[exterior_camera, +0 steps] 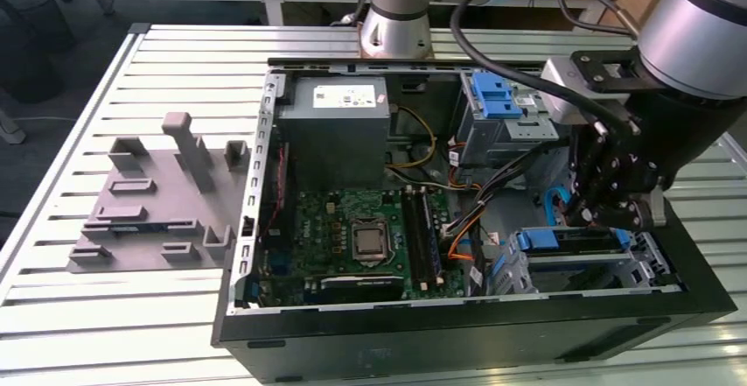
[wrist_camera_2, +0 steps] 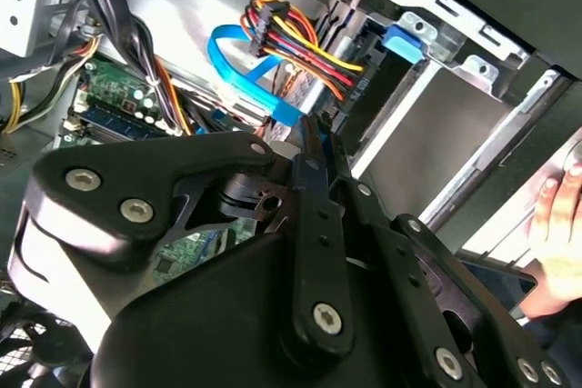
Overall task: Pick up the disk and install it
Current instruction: 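Insert the second disk wire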
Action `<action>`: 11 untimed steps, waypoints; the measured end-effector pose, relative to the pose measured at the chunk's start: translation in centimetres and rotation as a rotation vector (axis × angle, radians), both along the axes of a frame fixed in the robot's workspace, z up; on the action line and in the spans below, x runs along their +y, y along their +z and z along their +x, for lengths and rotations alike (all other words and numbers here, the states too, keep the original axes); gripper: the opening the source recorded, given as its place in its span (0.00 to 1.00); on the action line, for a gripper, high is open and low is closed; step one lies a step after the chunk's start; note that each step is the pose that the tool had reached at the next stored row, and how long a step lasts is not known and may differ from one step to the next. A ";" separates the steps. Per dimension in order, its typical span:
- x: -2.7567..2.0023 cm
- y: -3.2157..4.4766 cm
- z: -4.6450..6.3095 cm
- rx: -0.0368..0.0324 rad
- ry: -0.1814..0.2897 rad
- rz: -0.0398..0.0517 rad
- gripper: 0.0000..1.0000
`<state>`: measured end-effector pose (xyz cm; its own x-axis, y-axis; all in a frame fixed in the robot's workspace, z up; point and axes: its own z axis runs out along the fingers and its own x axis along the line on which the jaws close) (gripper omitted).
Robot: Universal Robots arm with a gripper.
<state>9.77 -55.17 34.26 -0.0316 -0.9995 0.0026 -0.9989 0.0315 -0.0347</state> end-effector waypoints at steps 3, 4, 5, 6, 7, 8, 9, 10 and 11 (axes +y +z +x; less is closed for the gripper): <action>-0.26 -0.08 0.0 -0.0009 0.004 0.0000 0.16; -0.28 -0.11 0.0 -0.0013 0.007 0.0002 0.16; -0.30 -0.15 0.0 -0.0019 0.010 0.0005 0.16; -0.33 -0.18 0.0 -0.0026 0.013 0.0007 0.16; -0.40 -0.20 0.0 -0.0034 0.015 0.0006 0.16; -0.47 -0.23 0.0 -0.0043 0.016 0.0008 0.16; -0.55 -0.26 0.0 -0.0051 0.016 0.0010 0.16; -0.65 -0.28 0.0 -0.0057 0.016 0.0008 0.16; -0.72 -0.31 0.0 -0.0063 0.016 0.0008 0.16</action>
